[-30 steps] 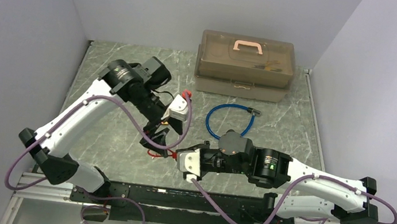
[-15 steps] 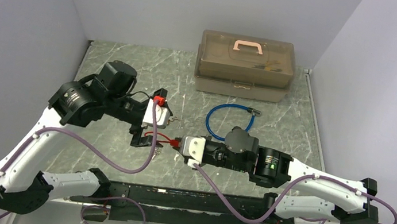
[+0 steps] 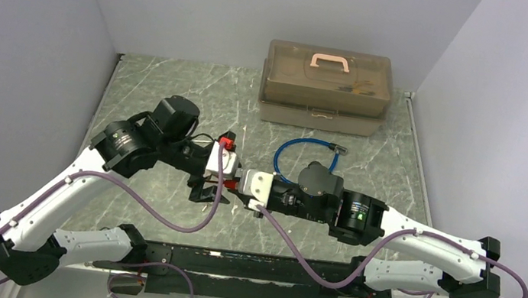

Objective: Unlock with the key

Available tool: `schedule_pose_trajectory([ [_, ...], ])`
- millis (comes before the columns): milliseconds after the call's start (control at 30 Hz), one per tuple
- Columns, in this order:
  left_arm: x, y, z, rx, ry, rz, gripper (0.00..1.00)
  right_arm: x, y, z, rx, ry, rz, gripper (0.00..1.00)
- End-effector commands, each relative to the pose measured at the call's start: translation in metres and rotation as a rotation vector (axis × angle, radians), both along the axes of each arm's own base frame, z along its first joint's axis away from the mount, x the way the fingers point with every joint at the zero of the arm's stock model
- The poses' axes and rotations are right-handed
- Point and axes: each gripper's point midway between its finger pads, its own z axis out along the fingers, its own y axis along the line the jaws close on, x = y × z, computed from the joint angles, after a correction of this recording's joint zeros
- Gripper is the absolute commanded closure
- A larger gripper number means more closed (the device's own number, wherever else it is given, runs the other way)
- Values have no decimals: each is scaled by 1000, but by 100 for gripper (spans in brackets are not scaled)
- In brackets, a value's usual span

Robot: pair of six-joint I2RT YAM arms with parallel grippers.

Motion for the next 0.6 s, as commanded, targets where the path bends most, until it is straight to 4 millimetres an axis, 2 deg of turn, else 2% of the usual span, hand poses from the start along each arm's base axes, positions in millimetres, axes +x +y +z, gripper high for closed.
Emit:
schedule_pose_trajectory([
  [0,5,-5,23,-87,-71,17,17,0,3,45,147,1,6,100],
  [100,6,-4,23,-80,-74,26,35,2,2,46,168,17,-3,100],
  [400,-2,-4,20,-92,-50,11,56,6,7,56,248,66,-30,100],
  [500,-3,-2,22,-98,-52,16,75,5,10,55,265,85,-23,100],
  [567,-3,-2,23,-101,-55,25,93,4,11,53,268,96,-21,100],
])
